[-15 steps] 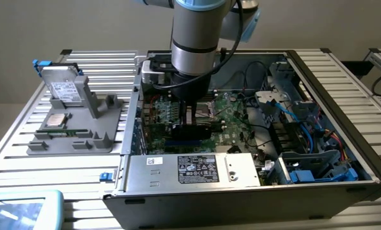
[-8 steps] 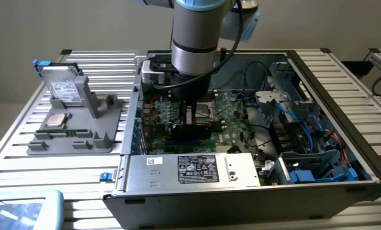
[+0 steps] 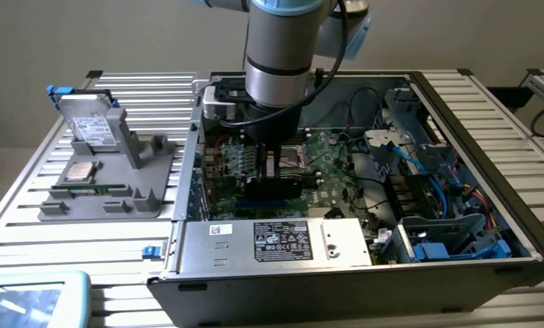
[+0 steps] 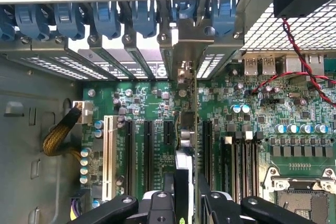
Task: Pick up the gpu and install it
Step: 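Insert the gpu into the slot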
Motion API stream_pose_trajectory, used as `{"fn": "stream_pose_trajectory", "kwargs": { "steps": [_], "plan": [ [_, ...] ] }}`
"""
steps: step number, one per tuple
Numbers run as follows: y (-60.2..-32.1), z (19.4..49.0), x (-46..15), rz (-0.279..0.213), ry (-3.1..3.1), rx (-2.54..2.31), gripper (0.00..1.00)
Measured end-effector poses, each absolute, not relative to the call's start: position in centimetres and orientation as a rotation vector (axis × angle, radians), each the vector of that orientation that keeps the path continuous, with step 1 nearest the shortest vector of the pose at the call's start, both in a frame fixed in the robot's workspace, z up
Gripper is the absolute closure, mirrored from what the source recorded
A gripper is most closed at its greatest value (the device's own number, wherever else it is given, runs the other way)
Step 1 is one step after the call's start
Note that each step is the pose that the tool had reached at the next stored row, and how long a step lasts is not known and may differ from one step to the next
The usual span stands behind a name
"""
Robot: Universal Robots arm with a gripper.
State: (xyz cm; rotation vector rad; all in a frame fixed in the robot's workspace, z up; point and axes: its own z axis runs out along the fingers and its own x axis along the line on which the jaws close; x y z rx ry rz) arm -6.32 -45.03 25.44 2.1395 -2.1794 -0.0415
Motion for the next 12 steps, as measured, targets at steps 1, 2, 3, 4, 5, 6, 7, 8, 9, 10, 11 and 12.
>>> {"fn": "stream_pose_trajectory", "kwargs": {
  "steps": [1,2,3,4,5,6,7,8,9,10,11,12],
  "plan": [
    [-45.04,25.43,-6.27,-0.042,-2.179,2.140,0.73],
    [-45.04,25.43,-6.25,-0.042,-2.179,2.140,0.73],
    [-45.04,25.43,-6.24,-0.042,-2.179,2.140,0.73],
    [-45.04,25.43,-6.24,-0.042,-2.179,2.140,0.73],
    [-45.04,25.43,-6.24,-0.041,-2.179,2.140,0.73],
    [-45.05,25.43,-6.24,-0.041,-2.179,2.140,0.73],
    [-45.10,25.43,-6.24,-0.041,-2.179,2.140,0.73],
    [-45.18,25.43,-6.21,-0.042,-2.179,2.140,0.73],
    [-45.23,25.43,-6.21,-0.043,-2.179,2.139,0.73],
    [-45.24,25.43,-6.21,-0.043,-2.179,2.139,0.73],
    [-45.24,25.43,-6.21,-0.043,-2.179,2.139,0.73],
    [-45.24,25.43,-6.21,-0.043,-2.179,2.139,0.73]
  ]
}}
